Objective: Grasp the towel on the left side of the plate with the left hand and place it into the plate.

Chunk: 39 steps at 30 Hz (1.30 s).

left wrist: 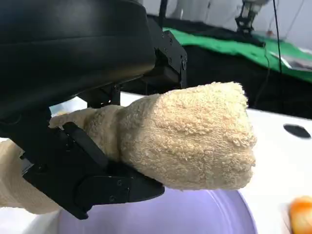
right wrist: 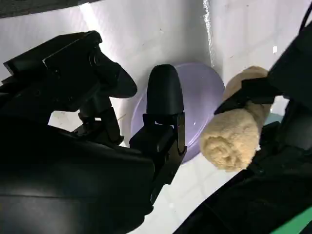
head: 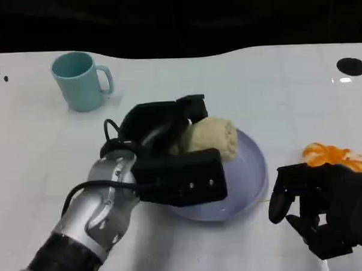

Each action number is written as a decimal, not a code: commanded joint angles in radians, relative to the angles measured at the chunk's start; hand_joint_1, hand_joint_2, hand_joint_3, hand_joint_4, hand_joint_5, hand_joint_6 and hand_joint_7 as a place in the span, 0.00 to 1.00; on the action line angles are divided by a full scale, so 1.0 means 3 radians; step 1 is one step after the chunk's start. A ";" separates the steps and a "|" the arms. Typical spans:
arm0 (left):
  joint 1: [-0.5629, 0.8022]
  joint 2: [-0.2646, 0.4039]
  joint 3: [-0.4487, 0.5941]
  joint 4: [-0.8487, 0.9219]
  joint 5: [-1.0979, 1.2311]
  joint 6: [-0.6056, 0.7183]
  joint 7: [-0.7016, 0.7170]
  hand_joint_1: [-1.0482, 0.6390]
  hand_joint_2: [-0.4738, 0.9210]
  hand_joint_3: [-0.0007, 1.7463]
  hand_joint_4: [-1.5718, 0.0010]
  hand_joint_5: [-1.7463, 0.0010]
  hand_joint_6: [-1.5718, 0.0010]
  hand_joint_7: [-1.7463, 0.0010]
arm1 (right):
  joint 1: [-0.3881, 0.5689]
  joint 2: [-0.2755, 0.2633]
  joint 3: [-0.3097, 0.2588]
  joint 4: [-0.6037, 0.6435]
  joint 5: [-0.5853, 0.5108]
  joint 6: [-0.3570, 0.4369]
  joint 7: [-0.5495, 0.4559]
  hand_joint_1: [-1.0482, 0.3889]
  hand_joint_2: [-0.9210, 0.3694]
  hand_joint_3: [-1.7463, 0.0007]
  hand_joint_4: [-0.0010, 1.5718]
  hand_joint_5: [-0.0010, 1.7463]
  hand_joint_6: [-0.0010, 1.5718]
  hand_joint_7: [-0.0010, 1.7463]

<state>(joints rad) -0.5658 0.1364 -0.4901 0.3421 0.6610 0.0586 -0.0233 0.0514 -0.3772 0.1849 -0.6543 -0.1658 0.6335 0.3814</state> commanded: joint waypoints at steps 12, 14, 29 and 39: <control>-0.0094 0.0103 -0.0264 -0.0048 0.0126 0.0128 -0.0822 0.34 1.00 0.08 0.80 0.86 0.77 0.99 | 0.0023 -0.0064 -0.0048 -0.0106 0.0023 0.0064 0.0040 0.72 0.28 0.38 0.47 1.00 0.45 0.82; -0.0087 0.0121 -0.0290 -0.0076 0.0182 0.0147 -0.0835 0.31 1.00 0.07 0.83 0.89 0.82 1.00 | 0.0026 -0.0065 -0.0054 -0.0104 0.0027 0.0064 0.0042 0.72 0.29 0.38 0.46 1.00 0.45 0.82; 0.0067 0.0442 0.0094 -0.0765 -0.0193 0.0278 -0.1413 0.32 1.00 0.09 0.75 0.84 0.73 0.95 | 0.0067 -0.0060 -0.0089 -0.0113 0.0072 0.0006 0.0043 0.74 0.29 0.37 0.47 1.00 0.46 0.82; 0.0703 0.0471 0.0964 -0.1895 -0.1326 0.1016 -0.1822 0.45 1.00 0.15 0.50 0.72 0.52 0.90 | 0.0102 -0.0080 -0.0052 -0.0142 0.0054 -0.0033 0.0028 0.74 0.30 0.36 0.47 1.00 0.44 0.82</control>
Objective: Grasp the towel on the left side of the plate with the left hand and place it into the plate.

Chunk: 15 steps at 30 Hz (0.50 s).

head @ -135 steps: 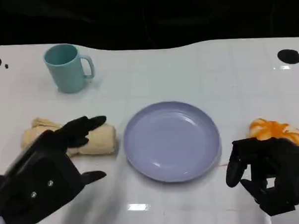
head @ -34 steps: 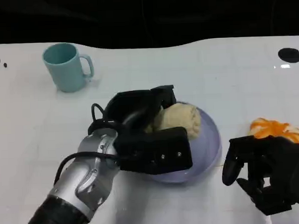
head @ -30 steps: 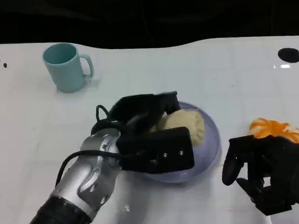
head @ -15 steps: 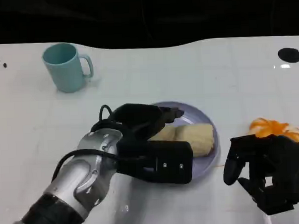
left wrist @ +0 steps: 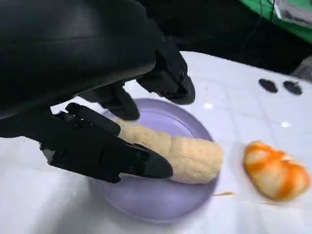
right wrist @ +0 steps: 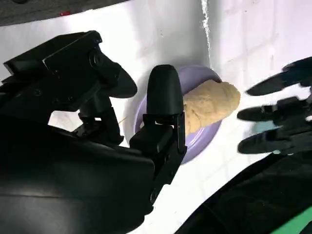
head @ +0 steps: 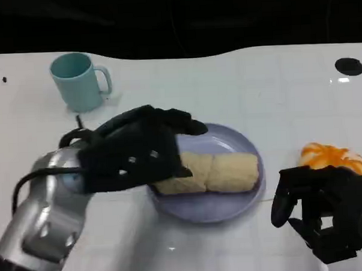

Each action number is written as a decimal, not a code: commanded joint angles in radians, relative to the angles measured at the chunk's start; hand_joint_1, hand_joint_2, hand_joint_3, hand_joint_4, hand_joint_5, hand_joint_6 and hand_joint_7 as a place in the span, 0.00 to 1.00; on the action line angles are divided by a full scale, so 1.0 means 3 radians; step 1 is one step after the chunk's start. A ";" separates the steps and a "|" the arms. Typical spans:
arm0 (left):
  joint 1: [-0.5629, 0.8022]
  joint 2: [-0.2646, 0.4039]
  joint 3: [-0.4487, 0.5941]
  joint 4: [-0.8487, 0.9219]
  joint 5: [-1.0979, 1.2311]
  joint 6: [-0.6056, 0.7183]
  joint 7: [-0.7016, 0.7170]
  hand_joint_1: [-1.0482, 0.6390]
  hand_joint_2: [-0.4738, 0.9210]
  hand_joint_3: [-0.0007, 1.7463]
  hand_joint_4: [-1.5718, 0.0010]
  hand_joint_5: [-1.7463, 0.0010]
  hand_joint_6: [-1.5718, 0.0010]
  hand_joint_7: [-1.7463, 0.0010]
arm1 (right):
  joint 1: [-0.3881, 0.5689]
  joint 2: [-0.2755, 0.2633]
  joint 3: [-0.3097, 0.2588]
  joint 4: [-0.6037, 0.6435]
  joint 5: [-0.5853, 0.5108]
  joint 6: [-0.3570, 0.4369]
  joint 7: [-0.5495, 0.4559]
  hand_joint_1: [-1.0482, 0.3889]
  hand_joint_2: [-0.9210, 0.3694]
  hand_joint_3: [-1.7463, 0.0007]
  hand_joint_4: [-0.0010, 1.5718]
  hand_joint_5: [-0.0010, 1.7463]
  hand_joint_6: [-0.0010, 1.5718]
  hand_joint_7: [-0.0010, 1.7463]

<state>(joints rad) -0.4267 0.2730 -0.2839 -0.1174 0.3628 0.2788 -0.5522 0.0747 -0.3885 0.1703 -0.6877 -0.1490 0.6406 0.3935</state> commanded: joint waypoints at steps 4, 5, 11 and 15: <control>0.0558 -0.0058 0.0618 -0.0775 -0.0799 0.0574 -0.0010 0.49 1.00 0.17 0.49 0.63 0.45 0.90 | 0.0021 -0.0043 0.0010 -0.0029 -0.0019 -0.0052 -0.0021 0.73 0.30 0.36 0.47 1.00 0.45 0.82; 0.0623 -0.0080 0.0705 -0.0859 -0.0924 0.0650 -0.0001 0.49 1.00 0.17 0.50 0.56 0.41 0.89 | 0.0014 -0.0044 0.0014 -0.0034 -0.0022 -0.0041 -0.0021 0.73 0.29 0.36 0.48 1.00 0.45 0.82; 0.0929 -0.0159 0.1197 -0.1426 -0.1654 0.1417 0.0092 0.54 0.76 0.58 0.52 0.24 0.44 0.57 | -0.0023 -0.0043 0.0034 -0.0017 -0.0042 -0.0050 -0.0019 0.73 0.29 0.37 0.48 1.00 0.45 0.82; 0.1055 -0.0163 0.1451 -0.1761 -0.2064 0.2019 0.0208 0.56 0.70 0.71 0.52 0.09 0.51 0.29 | -0.0039 -0.0041 0.0030 -0.0015 -0.0035 -0.0034 -0.0009 0.72 0.29 0.37 0.48 1.00 0.45 0.82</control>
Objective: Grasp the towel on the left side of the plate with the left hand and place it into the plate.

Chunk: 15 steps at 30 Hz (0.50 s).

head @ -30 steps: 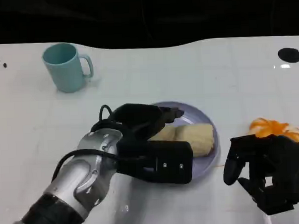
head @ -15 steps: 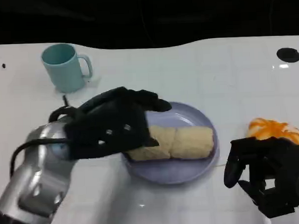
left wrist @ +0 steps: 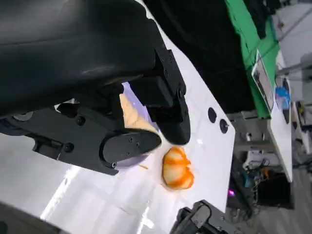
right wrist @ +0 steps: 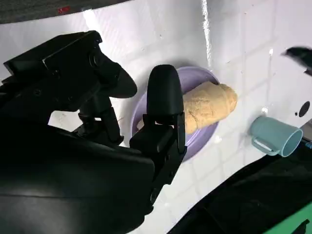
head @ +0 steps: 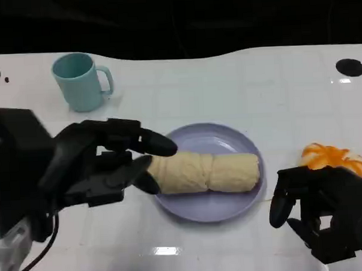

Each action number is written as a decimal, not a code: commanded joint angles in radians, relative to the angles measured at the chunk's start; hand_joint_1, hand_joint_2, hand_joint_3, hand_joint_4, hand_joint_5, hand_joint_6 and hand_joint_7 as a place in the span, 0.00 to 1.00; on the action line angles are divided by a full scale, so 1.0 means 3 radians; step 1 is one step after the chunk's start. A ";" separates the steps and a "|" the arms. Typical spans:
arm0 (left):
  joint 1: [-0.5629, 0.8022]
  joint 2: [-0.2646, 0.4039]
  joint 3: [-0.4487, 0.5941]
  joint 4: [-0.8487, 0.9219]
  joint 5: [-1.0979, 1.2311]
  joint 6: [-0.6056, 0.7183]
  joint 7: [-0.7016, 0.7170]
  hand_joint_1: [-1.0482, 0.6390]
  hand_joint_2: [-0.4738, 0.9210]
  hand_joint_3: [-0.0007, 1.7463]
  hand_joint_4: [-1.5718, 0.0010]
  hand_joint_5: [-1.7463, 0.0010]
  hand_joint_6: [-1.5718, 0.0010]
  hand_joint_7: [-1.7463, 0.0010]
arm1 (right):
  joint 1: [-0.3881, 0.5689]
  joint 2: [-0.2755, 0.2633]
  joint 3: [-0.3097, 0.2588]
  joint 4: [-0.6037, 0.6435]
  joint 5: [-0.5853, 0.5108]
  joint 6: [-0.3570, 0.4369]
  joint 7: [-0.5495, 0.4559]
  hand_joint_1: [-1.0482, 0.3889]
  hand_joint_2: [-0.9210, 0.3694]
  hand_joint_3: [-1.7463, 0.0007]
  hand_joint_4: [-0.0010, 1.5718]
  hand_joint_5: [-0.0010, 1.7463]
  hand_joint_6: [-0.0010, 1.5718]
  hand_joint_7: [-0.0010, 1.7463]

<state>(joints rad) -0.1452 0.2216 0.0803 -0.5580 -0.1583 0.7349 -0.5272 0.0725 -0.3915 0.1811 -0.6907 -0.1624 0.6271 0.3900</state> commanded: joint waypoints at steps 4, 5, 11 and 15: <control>0.0227 0.0010 0.0460 -0.0570 -0.0666 0.1018 0.0266 0.56 0.75 0.70 0.54 0.04 0.54 0.20 | -0.0038 -0.0034 -0.0026 -0.0017 0.0019 0.0046 0.0009 0.72 0.29 0.37 0.47 1.00 0.45 0.82; 0.0246 0.0004 0.0506 -0.0604 -0.0743 0.1109 0.0297 0.56 0.76 0.70 0.54 0.03 0.54 0.18 | -0.0035 -0.0039 -0.0040 -0.0010 0.0027 0.0034 0.0013 0.72 0.29 0.37 0.47 1.00 0.45 0.82; 0.0259 -0.0026 0.0629 -0.0556 -0.1047 0.1434 0.0469 0.55 0.78 0.68 0.51 0.01 0.52 0.15 | -0.0009 -0.0068 -0.0111 0.0014 0.0076 0.0007 0.0042 0.73 0.29 0.37 0.47 1.00 0.45 0.82; 0.0266 -0.0038 0.0457 -0.0420 -0.0965 0.1519 0.0714 0.56 0.79 0.66 0.49 0.00 0.52 0.10 | 0.0039 -0.0082 -0.0196 0.0090 0.0136 -0.0109 0.0052 0.74 0.29 0.37 0.47 1.00 0.45 0.82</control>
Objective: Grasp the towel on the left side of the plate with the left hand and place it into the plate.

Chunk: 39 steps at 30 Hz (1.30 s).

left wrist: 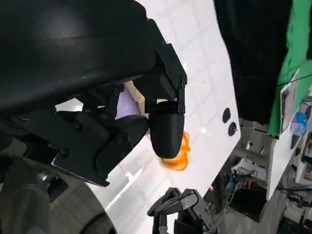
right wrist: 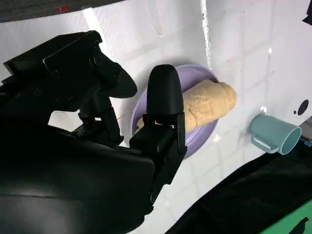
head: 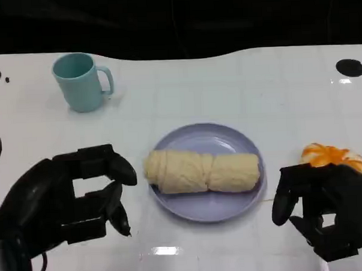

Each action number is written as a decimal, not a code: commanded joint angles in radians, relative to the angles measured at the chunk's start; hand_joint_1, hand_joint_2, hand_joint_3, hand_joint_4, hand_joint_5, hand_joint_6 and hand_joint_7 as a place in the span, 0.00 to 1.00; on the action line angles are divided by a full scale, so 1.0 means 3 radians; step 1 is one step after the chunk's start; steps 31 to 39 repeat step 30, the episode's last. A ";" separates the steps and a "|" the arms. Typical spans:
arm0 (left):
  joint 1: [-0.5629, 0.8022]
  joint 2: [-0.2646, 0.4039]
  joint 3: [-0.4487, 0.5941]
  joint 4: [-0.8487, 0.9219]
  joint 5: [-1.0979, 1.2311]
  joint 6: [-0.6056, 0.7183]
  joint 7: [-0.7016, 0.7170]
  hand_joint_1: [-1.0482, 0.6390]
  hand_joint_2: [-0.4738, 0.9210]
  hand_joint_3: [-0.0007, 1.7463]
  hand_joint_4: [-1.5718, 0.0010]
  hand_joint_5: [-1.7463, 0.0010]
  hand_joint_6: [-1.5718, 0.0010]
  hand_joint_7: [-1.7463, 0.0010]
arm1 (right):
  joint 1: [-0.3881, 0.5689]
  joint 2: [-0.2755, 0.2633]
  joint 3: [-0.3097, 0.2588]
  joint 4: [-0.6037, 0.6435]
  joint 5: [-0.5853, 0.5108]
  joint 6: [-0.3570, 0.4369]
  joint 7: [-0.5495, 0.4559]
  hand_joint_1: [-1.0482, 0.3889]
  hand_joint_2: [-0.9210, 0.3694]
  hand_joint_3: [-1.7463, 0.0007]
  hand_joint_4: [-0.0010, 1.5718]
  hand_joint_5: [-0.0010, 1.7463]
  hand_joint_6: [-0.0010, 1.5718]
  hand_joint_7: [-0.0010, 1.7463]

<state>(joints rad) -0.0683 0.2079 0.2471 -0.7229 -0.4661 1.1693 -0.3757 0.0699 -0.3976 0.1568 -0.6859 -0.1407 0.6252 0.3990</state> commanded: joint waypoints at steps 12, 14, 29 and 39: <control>0.0017 0.0063 -0.0321 0.0443 0.0132 -0.0177 0.0364 0.56 0.80 0.66 0.47 0.00 0.56 0.03 | 0.0058 -0.0098 -0.0134 0.0242 0.0042 -0.0296 0.0026 0.73 0.29 0.36 0.47 1.00 0.45 0.83; 0.0010 0.0074 -0.0313 0.0453 0.0124 -0.0166 0.0371 0.56 0.79 0.67 0.47 0.00 0.55 0.04 | 0.0057 -0.0083 -0.0123 0.0239 0.0043 -0.0299 0.0017 0.73 0.29 0.36 0.47 1.00 0.45 0.83; 0.0034 0.0103 -0.0349 0.0500 0.0083 -0.0343 0.0341 0.55 0.79 0.67 0.48 0.00 0.56 0.04 | 0.0010 -0.0079 -0.0111 0.0169 0.0033 -0.0146 0.0014 0.74 0.28 0.37 0.47 1.00 0.44 0.83; 0.0039 0.0110 -0.0360 0.0501 0.0085 -0.0361 0.0338 0.55 0.79 0.67 0.48 0.00 0.56 0.04 | 0.0010 -0.0078 -0.0111 0.0170 0.0034 -0.0144 0.0015 0.74 0.28 0.37 0.46 1.00 0.44 0.83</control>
